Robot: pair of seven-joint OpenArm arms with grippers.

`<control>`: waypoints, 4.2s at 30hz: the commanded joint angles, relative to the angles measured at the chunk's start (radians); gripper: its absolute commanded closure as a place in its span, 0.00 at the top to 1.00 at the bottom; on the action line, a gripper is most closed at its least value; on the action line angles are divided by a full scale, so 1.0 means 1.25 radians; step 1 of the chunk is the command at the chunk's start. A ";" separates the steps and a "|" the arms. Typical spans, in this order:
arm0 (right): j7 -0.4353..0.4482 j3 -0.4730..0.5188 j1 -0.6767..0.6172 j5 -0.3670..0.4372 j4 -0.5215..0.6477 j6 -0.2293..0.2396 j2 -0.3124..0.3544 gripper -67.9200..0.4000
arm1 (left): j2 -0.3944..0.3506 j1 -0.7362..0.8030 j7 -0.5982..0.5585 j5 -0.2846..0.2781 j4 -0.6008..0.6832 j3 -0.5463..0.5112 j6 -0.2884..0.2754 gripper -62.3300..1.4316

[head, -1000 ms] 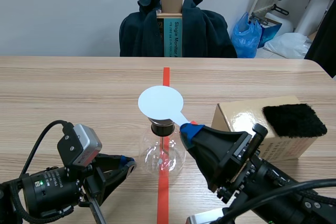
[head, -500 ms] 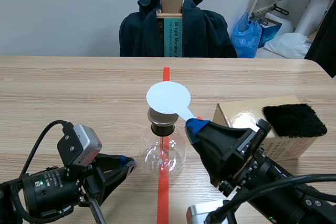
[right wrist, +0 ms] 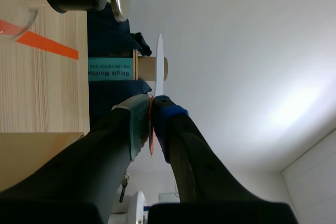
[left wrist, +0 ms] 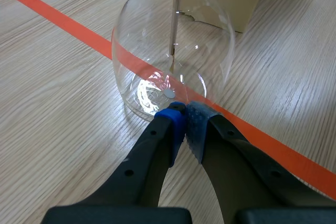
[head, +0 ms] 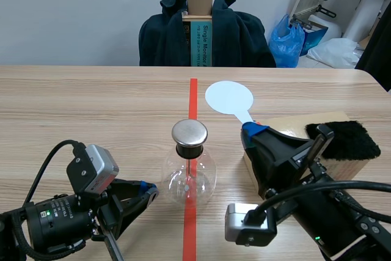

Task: Do the electroscope experiment.
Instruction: 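Move the plate toward and away from the electroscope, then put the plate down on the right, then return to the home posture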

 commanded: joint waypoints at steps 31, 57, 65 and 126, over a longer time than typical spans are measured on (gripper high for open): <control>-0.126 0.157 -0.227 0.049 0.316 -0.046 0.112 0.02 | -0.001 0.003 -0.013 -0.009 0.015 -0.011 0.003 0.07; -0.063 0.143 -0.127 0.048 -0.022 -0.046 0.013 0.02 | -0.161 0.475 -0.011 -0.049 0.539 -0.228 0.032 0.99; -0.061 0.134 -0.105 0.048 -0.066 -0.046 0.004 0.02 | -0.160 0.560 0.000 -0.057 0.642 -0.291 0.041 1.00; 0.018 0.154 -0.222 1.201 0.453 0.234 0.448 0.96 | -0.157 0.560 0.046 -0.129 0.667 -0.294 0.041 1.00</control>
